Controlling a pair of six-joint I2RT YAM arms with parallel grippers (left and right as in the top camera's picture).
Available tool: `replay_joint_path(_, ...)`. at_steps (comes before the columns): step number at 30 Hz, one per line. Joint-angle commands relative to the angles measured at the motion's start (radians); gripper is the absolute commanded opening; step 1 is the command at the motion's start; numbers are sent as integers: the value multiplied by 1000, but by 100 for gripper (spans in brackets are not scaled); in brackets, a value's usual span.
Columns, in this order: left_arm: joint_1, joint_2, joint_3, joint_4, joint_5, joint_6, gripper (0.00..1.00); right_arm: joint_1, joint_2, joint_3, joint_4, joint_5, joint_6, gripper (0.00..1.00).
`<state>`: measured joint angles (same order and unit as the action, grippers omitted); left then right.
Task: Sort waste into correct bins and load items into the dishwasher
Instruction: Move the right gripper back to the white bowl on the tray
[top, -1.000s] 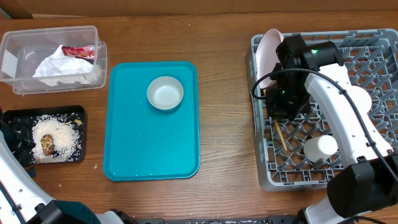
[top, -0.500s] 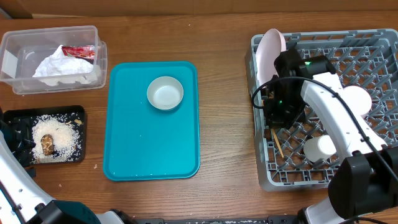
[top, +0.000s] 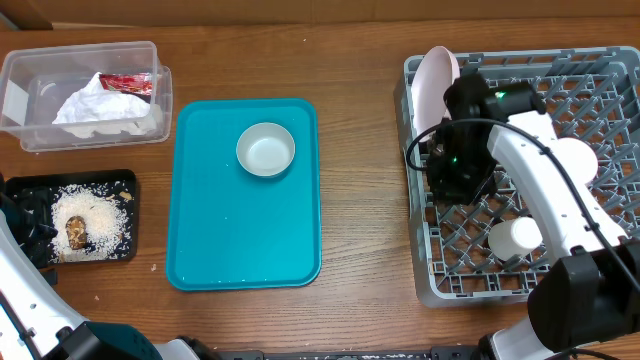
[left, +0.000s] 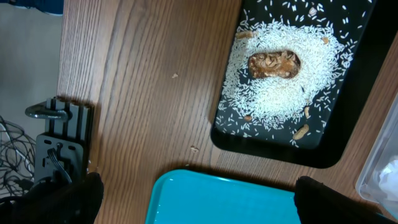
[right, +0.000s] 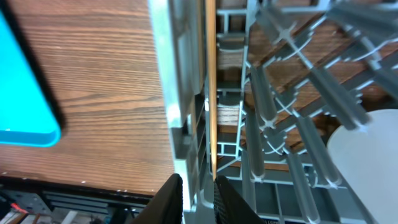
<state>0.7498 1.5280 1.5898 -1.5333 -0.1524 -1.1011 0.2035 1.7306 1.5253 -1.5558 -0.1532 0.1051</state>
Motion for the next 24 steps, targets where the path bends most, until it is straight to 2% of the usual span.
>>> replay_joint_path(1, 3, 3, -4, -2, -4, -18, 100, -3, -29, 99, -31, -6, 25, 20)
replay_joint_path(5, 3, 3, -4, -2, -4, -18, 100, -1, -59, 163, -72, -9, 56, 20)
replay_joint_path(8, 3, 3, -4, -2, -4, -18, 100, 8, -114, 185, -61, -86, 56, 20)
replay_joint_path(12, 3, 3, -4, -2, -4, -18, 100, 51, -209, 185, 109, -288, 58, 21)
replay_joint_path(14, 3, 3, -4, -2, -4, -18, 100, 77, -226, 185, 205, -355, 104, 31)
replay_joint_path(15, 3, 3, -4, -2, -4, -18, 100, 92, -227, 185, 251, -366, 143, 41)
replay_joint_path(16, 3, 3, -4, -2, -4, -18, 100, 129, -223, 178, 346, -365, 224, 87)
replay_joint_path(17, 3, 3, -4, -2, -4, -18, 100, 151, -218, 171, 397, -364, 253, 100)
replay_joint_path(24, 3, 3, -4, -2, -4, -18, 100, 324, -122, 112, 695, -307, 408, 100)
